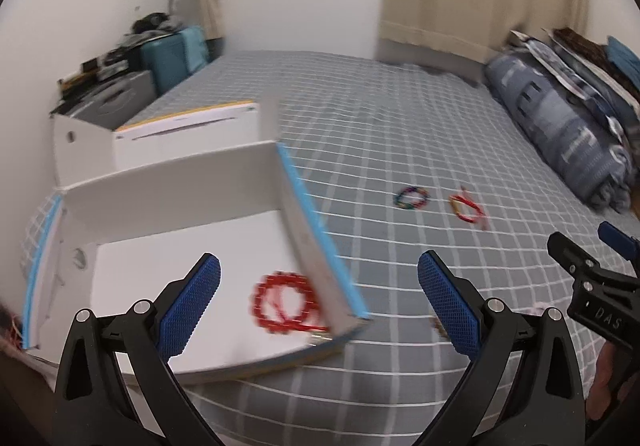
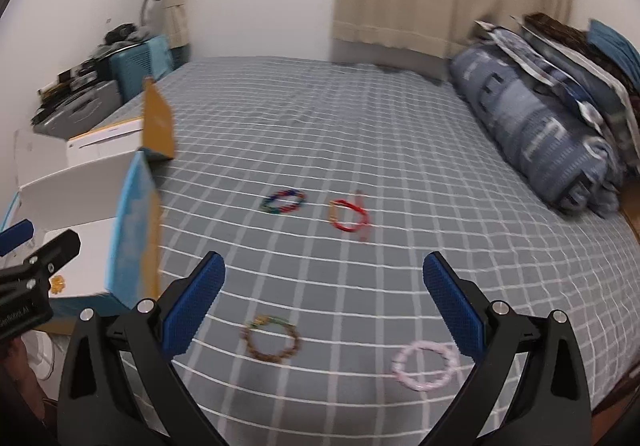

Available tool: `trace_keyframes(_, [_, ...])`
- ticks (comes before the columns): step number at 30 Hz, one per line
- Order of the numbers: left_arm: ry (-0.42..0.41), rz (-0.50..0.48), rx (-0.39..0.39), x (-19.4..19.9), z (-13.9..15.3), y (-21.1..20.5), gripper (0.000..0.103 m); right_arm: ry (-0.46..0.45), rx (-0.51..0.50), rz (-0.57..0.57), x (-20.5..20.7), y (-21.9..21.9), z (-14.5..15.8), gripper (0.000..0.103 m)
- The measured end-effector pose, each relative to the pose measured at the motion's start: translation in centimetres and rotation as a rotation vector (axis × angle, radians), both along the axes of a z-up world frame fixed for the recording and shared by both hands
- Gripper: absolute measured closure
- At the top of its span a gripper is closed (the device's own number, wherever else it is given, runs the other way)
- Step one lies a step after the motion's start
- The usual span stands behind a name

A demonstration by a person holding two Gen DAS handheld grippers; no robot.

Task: Organize jewelry
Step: 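Move both open tools back over the remaining bracelets on the bed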

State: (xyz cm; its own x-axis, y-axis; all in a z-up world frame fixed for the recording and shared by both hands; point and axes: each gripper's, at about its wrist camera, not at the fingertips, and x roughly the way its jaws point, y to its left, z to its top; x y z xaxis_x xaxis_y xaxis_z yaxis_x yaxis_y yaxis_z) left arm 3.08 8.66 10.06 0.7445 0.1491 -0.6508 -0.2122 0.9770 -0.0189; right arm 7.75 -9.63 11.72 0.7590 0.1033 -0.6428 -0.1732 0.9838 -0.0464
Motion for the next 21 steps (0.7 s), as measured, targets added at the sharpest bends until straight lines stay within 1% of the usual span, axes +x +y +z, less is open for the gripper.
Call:
trace_keyframes(6, [0.019, -0.086, -0.007, 1.1, -0.9, -4.7, 0.006, 0.033, 0.02, -0.076, 0.0, -5.3, -0.7, 0.008])
trace_keyframes(12, [0.065, -0.163, -0.006, 2.7, -3.1, -9.1, 0.006, 0.078, 0.022, -0.126, -0.1, -9.7, -2.4, 0.008])
trace_keyframes(15, [0.093, -0.181, -0.012, 3.6, -4.5, -10.4, 0.006, 0.115, 0.026, -0.142, 0.0, -11.5, -3.9, 0.008])
trace_keyframes(19, [0.159, -0.215, -0.025, 5.3, -7.6, -12.0, 0.006, 0.188, 0.027, -0.167, 0.6, -14.0, -6.8, 0.008])
trace_keyframes(21, [0.186, -0.219, -0.028, 5.7, -8.8, -12.3, 0.006, 0.215, 0.034, -0.17, 0.6, -14.7, -7.9, 0.014])
